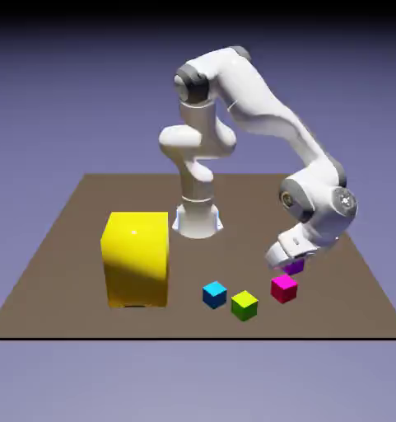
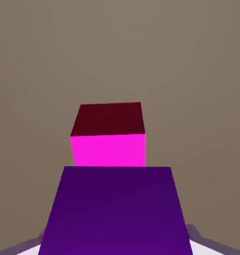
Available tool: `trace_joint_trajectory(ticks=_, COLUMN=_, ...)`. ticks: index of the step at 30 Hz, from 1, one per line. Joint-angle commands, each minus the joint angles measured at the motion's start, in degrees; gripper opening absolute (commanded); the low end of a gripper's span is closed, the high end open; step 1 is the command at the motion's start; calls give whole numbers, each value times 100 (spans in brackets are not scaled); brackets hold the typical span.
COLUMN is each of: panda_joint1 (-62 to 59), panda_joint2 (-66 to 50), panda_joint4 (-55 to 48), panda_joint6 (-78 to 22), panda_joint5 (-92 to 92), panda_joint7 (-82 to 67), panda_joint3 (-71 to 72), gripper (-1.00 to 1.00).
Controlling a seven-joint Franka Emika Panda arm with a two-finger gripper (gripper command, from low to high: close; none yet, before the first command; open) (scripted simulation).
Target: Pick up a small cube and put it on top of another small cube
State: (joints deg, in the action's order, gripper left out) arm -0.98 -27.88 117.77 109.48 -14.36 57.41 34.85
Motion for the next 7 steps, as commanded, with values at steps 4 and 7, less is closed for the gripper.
trace_joint_trajectory(ticks=4, panda_joint1=58, panda_joint2=-307, panda_joint4=385, panda_joint6=638, panda_joint5=-263, panda_joint7=157, panda_joint3=-171, gripper=100)
trace_joint_trajectory(ticks=7, panda_joint1=13, panda_joint2=-68, panda_joint4=85, panda_joint6=141, panda_joint5=-72, panda_joint7=39, panda_joint3=-38, gripper=100)
